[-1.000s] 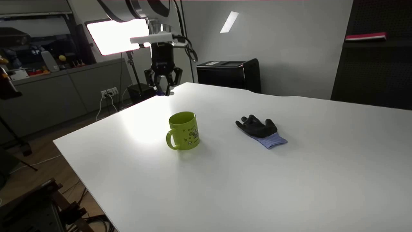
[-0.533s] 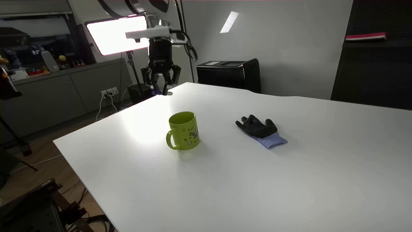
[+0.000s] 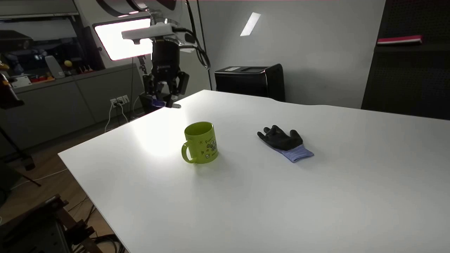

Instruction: Pick the marker and put it in the cup

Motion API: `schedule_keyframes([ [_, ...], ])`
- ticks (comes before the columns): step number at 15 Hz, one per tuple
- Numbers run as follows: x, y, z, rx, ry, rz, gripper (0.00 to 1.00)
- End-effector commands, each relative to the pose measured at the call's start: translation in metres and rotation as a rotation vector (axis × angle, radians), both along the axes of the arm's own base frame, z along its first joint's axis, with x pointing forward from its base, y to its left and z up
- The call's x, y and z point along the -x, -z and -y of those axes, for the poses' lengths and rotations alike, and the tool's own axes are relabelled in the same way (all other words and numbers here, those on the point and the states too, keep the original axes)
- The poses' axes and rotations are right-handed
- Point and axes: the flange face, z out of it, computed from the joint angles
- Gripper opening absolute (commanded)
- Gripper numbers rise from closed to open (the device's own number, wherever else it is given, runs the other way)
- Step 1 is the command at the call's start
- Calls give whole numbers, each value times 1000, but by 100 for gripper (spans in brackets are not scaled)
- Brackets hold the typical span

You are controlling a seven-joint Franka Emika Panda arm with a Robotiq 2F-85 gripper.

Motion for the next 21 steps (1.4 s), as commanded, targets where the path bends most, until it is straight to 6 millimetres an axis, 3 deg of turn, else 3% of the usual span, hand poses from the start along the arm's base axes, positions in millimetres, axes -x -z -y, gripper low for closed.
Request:
schedule_keyframes([
  [1,22,-10,28,7,59,-5,6],
  [11,46,14,102,18,146,-46,6],
  [21,36,27,118,-3,164,-6,6],
])
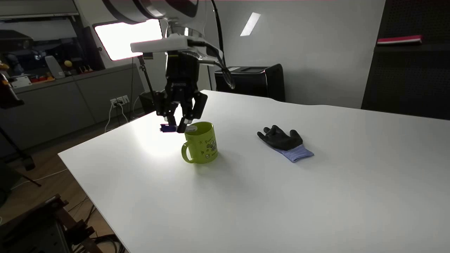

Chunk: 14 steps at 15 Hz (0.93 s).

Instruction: Pick the marker and put it in the cup

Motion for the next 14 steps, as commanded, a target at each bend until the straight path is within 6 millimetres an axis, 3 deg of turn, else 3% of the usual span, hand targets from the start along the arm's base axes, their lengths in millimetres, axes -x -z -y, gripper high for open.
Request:
schedule_keyframes([
  [1,-3,-4,2,-10,7,25,6],
  [14,-34,17,0,-33,47,10,6],
])
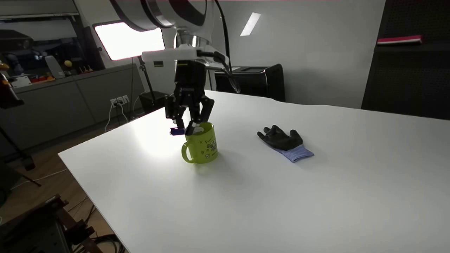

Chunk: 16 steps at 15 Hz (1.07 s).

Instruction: Pick the marker and put it in the cup

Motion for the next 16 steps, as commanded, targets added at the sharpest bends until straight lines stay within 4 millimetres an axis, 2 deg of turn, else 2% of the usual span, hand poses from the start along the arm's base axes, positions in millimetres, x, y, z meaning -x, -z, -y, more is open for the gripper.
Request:
schedule_keyframes([
  [1,-18,2,0,-20,33,-16,6],
  [10,-36,28,-7,-104,138,-137,6],
  [16,-42,33,-7,-125,182,-186,6],
])
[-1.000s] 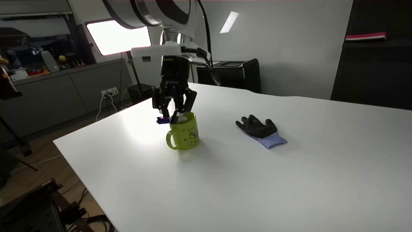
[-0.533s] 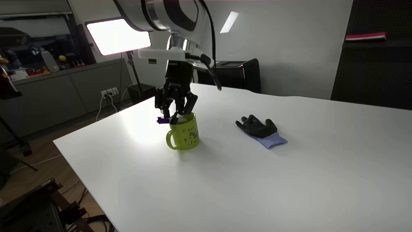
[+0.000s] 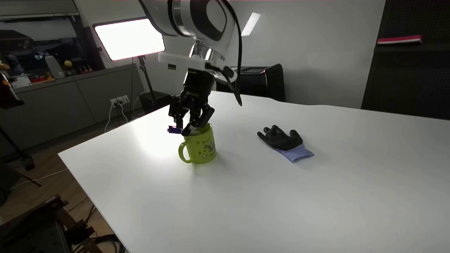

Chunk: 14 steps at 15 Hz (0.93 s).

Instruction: Pick the marker and put it in the cup

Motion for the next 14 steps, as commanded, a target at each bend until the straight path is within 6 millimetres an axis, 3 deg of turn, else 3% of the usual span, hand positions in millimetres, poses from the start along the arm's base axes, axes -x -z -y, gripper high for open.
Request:
schedule_keyframes([
  [1,-10,6,-2,-21,39,-32,6],
  [4,-11,8,-2,-13,43,-39,6],
  [5,-11,8,-3,-4,44,-37,34],
  [6,-12,8,-3,-4,44,-38,50],
  [13,-11,12,-11,6,30,-40,97],
  [14,-10,10,-13,11,22,-33,99],
])
